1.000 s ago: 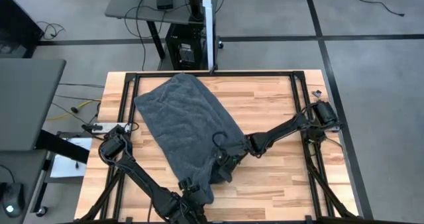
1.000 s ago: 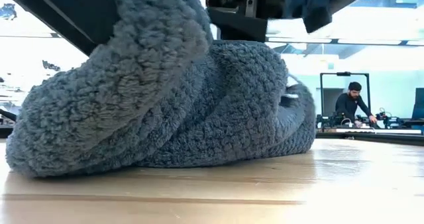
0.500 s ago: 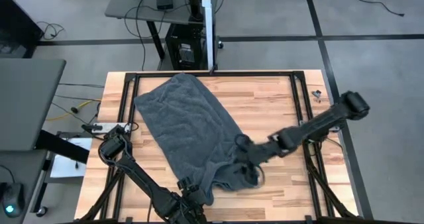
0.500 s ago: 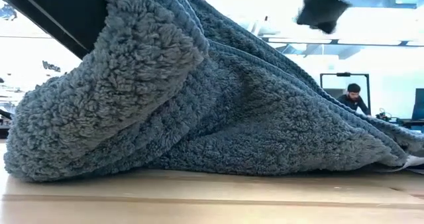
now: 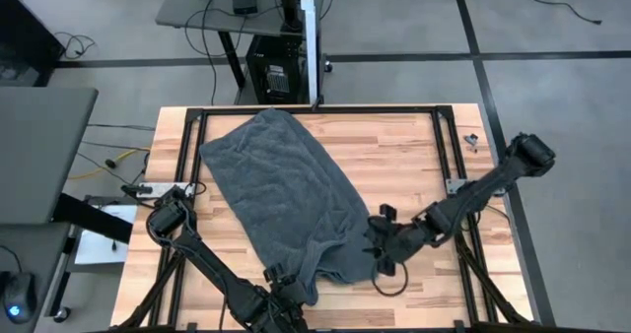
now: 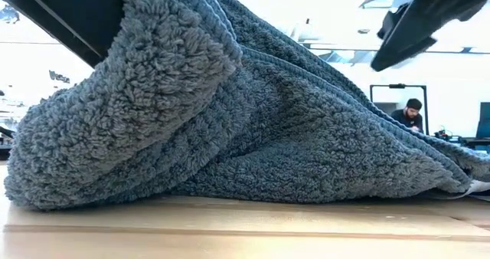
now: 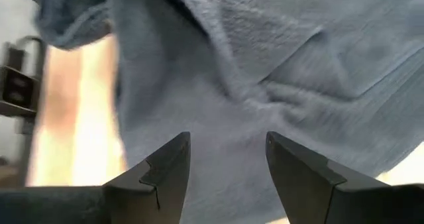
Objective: Roll towel
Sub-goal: Fold the black towel
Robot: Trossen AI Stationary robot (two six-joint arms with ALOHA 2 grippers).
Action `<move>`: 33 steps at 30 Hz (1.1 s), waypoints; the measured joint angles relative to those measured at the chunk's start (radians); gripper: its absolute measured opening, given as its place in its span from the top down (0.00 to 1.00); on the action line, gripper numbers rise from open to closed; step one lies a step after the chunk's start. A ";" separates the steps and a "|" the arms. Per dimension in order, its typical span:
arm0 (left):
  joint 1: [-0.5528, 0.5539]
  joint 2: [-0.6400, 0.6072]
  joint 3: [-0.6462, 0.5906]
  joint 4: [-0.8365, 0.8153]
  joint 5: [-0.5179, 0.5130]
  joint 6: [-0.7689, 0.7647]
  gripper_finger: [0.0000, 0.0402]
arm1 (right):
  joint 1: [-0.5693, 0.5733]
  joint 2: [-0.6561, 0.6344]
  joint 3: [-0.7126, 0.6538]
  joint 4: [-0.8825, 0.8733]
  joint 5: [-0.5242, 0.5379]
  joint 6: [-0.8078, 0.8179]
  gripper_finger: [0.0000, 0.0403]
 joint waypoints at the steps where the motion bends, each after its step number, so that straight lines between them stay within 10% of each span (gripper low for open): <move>1: 0.000 0.000 0.000 0.000 0.000 -0.003 0.60 | -0.015 0.007 -0.012 0.040 -0.002 -0.050 0.54; 19: 0.000 0.000 0.000 -0.001 0.013 -0.048 0.60 | -0.158 0.260 0.016 0.265 -0.114 -0.252 0.64; 24: -0.005 0.000 0.001 -0.002 0.070 -0.048 0.60 | -0.183 0.207 0.016 0.170 -0.193 -0.268 0.95; 33: -0.067 0.000 0.001 -0.063 0.100 -0.137 0.60 | -0.126 -0.014 0.017 -0.194 -0.199 -0.258 0.99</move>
